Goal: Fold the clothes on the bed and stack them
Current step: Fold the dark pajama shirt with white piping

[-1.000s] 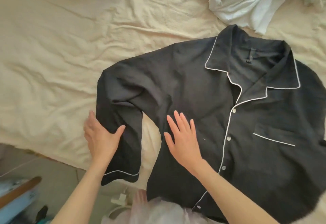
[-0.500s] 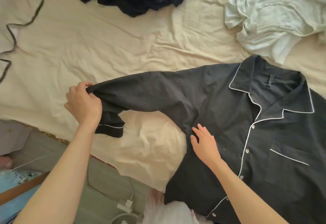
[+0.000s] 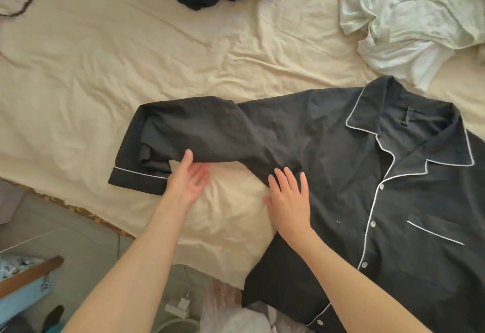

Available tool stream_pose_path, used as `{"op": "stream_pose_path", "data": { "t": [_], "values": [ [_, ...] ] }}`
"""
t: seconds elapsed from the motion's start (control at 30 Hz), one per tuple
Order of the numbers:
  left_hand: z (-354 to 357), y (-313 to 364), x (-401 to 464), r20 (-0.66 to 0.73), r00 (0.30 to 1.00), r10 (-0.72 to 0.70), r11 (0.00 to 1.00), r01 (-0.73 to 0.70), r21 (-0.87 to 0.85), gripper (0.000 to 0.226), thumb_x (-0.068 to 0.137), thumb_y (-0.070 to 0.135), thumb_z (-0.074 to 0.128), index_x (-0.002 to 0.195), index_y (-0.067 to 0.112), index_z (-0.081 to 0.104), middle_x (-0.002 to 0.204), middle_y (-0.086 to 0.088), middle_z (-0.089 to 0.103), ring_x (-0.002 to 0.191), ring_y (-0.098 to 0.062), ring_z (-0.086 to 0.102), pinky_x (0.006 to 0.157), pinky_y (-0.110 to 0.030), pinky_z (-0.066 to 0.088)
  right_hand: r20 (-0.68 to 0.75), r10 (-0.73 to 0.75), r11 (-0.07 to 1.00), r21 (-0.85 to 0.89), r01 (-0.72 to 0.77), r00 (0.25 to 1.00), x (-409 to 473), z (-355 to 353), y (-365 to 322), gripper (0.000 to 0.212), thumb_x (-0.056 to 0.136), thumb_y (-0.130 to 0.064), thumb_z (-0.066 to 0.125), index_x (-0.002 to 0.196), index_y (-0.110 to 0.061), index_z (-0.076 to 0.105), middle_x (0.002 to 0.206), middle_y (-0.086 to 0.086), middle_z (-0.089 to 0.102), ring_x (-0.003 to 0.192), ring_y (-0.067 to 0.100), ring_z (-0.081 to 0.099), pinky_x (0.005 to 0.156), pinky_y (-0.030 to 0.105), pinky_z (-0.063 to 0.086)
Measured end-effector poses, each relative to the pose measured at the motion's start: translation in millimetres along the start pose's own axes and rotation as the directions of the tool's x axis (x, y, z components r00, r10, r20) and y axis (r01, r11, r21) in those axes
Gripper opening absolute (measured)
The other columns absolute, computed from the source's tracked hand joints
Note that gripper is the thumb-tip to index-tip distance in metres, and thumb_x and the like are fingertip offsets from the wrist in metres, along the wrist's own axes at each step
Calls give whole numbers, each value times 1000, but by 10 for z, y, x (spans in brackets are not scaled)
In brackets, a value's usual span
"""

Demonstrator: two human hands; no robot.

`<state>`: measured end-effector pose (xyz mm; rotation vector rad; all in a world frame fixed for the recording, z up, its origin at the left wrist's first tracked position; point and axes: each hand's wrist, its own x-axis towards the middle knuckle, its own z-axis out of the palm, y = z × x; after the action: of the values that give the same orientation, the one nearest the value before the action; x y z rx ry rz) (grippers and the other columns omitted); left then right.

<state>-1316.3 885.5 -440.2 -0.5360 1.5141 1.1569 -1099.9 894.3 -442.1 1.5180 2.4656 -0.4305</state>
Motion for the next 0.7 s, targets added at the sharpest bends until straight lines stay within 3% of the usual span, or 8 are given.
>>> {"op": "stream_pose_path", "data": {
  "t": [0.1,0.23,0.3,0.37,0.43,0.53,0.63,0.7],
  "values": [
    [246,286,166,-103,993,56,971,-79,-226,39,89,12,63,126,8,52,124,-9,60,97,-23,63,70,-37,56,-105,11,995,-98,-21,994,147,12,142,29,57,-3,78,85,-10,73,86,6,68,87,27,65,88,44,51],
    [236,545,158,-242,949,200,959,-240,-149,33,82,5,70,109,12,53,117,-14,62,99,-30,64,84,-48,55,-173,-39,998,40,47,984,143,56,46,24,58,4,75,74,-12,71,75,1,65,70,23,61,71,33,50],
    [204,515,107,-256,943,212,966,-242,-92,23,86,12,68,104,14,54,117,-11,62,100,-28,63,86,-46,55,-135,-78,979,175,101,988,70,76,-4,29,58,5,78,83,-10,74,86,5,71,81,26,67,71,33,52],
    [229,363,21,-175,963,206,973,-221,-73,21,91,19,61,111,14,54,119,-9,61,103,-26,62,90,-45,52,-32,-128,959,250,131,991,5,103,5,33,71,1,74,103,-8,72,111,11,69,108,30,63,90,43,50],
    [277,103,-81,-95,974,204,978,-198,64,21,95,27,55,111,14,54,107,-7,61,94,-20,62,82,-38,53,83,-134,949,298,103,988,-61,109,54,41,91,-8,54,132,-11,54,141,10,49,135,28,40,114,45,25],
    [316,-541,-253,-13,984,180,923,-164,347,15,95,27,53,95,12,56,82,-4,55,71,-14,53,62,-25,43,104,-52,945,326,15,993,-210,97,188,47,100,-20,37,147,-17,32,154,3,28,145,19,18,118,36,4],
    [288,-1260,-426,78,983,166,752,-178,635,22,92,23,60,112,13,58,88,1,62,77,-10,59,63,-15,49,129,17,950,307,-56,992,-455,69,449,49,100,-26,36,148,-19,28,157,1,21,146,18,11,117,36,1],
    [240,-1627,-546,169,974,151,600,-227,767,29,89,28,63,114,13,60,96,4,64,88,-10,61,74,-17,50,159,25,966,251,-64,987,-663,106,693,50,100,-28,36,149,-21,25,158,1,16,147,18,7,117,37,0]
  ]
}}
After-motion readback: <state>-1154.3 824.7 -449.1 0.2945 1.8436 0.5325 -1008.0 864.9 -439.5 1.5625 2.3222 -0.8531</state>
